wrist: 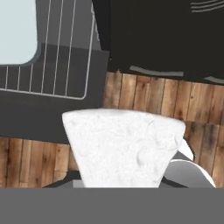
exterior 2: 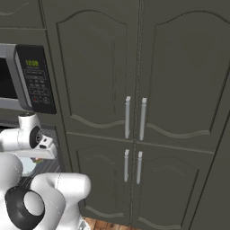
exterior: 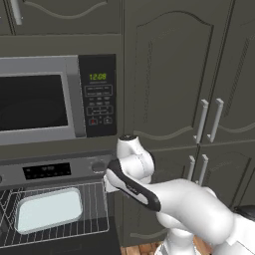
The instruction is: Take the baked cake out of the oven and place it on the plate for cooling. Then close the oven door.
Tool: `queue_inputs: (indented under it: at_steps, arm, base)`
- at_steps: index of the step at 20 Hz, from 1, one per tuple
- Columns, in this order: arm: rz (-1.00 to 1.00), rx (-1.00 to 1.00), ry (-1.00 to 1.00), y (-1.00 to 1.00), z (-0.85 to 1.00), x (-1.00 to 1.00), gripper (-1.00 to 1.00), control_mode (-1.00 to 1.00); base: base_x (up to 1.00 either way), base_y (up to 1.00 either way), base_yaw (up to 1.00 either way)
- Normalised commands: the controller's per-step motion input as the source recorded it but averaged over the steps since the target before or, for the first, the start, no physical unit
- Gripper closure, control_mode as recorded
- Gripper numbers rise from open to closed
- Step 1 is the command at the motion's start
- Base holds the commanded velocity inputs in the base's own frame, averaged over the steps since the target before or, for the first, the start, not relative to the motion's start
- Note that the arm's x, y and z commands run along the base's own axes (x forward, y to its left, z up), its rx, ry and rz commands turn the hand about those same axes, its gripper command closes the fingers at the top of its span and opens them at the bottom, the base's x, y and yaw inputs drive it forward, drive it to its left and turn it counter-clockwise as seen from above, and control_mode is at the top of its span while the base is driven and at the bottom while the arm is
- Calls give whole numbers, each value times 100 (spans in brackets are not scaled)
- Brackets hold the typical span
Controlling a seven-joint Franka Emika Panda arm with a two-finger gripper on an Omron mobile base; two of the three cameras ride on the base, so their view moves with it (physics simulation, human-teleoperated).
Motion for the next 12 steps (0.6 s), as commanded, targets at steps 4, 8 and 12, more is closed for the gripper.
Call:
queue_inputs:
  at_steps: [4, 8, 12]
  arm:
    - [-2, 0, 0, -19, 0, -3, 100, -100]
    - [0, 0, 0, -10, 0, 0, 100, -100]
    - [0, 0, 0, -2, 0, 7, 100, -100]
  base:
    - [0, 0, 0]
    - [0, 0, 0]
    - [0, 0, 0]
